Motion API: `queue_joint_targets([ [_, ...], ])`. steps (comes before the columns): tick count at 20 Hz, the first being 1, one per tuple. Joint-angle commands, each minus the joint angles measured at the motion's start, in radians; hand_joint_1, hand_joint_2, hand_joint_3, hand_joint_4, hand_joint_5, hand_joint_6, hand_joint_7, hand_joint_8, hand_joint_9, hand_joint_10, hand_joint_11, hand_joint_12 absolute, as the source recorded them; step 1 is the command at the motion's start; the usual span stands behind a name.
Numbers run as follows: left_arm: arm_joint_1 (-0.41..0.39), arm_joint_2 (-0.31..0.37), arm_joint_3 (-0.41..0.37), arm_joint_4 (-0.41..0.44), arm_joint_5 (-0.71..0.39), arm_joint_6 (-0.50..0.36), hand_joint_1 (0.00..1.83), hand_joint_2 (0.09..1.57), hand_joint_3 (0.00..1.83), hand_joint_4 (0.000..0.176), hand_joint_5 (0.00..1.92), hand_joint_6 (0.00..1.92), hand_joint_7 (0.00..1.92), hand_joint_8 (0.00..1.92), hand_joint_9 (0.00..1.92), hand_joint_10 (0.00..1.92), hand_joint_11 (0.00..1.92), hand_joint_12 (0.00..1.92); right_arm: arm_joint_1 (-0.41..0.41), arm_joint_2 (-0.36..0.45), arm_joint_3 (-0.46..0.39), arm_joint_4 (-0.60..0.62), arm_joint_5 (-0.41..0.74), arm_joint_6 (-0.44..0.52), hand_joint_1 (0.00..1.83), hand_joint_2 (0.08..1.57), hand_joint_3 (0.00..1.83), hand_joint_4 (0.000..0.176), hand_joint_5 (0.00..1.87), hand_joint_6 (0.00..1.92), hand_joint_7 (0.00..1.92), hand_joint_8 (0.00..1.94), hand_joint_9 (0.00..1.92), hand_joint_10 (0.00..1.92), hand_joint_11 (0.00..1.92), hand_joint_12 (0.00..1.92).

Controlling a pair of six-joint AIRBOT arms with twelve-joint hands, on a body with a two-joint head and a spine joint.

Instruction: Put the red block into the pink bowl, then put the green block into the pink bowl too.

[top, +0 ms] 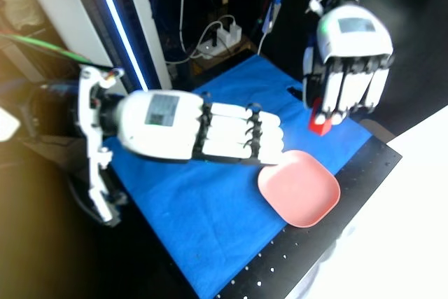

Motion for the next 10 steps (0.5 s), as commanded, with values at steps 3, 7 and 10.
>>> queue_joint_targets([
  [3, -0.019, -0.02, 0.019, -0.021, -0.102, 0.006, 1.29, 1.05, 0.0, 0.0, 1.04, 0.68, 1.22, 0.8, 1.35, 0.75, 1.22, 1.26, 0.012, 0.0, 0.002, 0.017, 0.111, 0.009, 0.43, 0.84, 0.01, 0.0, 0.01, 0.0, 0.12, 0.01, 0.07, 0.01, 0.03, 0.03],
  [7, -0.018, -0.037, 0.036, -0.028, -0.116, 0.006, 1.28, 1.05, 0.0, 0.0, 1.05, 0.66, 1.2, 0.86, 1.3, 0.79, 1.09, 1.41, 0.012, 0.001, 0.001, 0.025, 0.111, 0.009, 0.31, 0.79, 0.0, 0.024, 0.0, 0.0, 0.05, 0.0, 0.01, 0.0, 0.02, 0.04],
  [10, -0.006, -0.062, 0.066, -0.063, -0.146, 0.005, 1.14, 1.07, 0.0, 0.0, 1.07, 0.83, 1.13, 1.05, 1.26, 1.34, 1.22, 1.66, 0.013, 0.024, 0.003, 0.039, 0.112, 0.009, 0.32, 0.78, 0.0, 0.0, 0.02, 0.0, 0.11, 0.0, 0.1, 0.0, 0.0, 0.49],
])
